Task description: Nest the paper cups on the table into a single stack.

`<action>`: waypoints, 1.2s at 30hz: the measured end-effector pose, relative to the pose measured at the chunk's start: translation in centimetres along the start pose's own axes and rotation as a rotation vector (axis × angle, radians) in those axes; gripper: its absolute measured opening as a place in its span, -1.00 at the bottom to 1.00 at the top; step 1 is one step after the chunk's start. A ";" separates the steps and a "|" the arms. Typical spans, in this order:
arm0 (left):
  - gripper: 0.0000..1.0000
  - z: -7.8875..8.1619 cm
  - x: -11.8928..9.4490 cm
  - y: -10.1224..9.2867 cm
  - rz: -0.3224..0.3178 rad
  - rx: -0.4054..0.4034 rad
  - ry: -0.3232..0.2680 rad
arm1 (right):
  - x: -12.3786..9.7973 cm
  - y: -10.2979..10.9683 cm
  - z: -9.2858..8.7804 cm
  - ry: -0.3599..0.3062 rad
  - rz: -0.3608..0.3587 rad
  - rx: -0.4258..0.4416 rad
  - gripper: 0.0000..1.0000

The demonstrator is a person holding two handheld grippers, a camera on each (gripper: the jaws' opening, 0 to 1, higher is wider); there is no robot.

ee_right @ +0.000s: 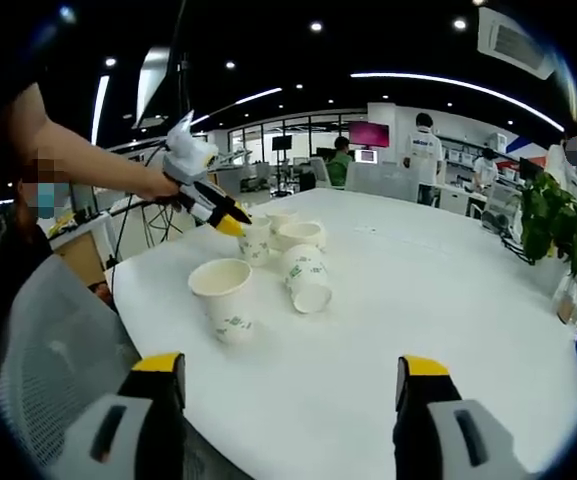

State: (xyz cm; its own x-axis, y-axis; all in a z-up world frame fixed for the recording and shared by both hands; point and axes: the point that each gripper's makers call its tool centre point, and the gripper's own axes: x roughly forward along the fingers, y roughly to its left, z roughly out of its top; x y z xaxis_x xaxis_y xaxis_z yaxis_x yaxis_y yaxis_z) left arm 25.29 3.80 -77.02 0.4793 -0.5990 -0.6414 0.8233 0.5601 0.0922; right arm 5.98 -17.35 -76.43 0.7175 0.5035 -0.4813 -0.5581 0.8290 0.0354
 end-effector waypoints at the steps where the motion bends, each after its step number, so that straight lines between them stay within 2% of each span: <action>1: -0.46 -0.2 0.3 0.1 0.002 0.005 0.010 | 0.0 0.0 0.0 0.001 -0.002 0.000 0.74; 7: -0.61 -0.8 1.2 0.7 0.012 -0.007 0.033 | -0.1 -0.2 -0.1 0.001 -0.009 0.008 0.73; 21: -0.95 -1.0 2.0 0.3 -0.002 0.010 0.051 | -0.1 -0.7 -0.2 -0.001 -0.024 0.015 0.70; 36: -1.00 -0.9 1.4 0.1 0.018 0.049 0.055 | -0.1 -0.7 0.0 -0.011 -0.024 0.011 0.71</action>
State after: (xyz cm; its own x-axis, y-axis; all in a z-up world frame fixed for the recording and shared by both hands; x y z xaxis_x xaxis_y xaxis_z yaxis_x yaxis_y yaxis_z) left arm 25.79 3.53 -78.65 0.4779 -0.5564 -0.6798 0.8293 0.5410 0.1402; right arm 6.31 -17.95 -76.43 0.7351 0.4858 -0.4729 -0.5358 0.8437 0.0338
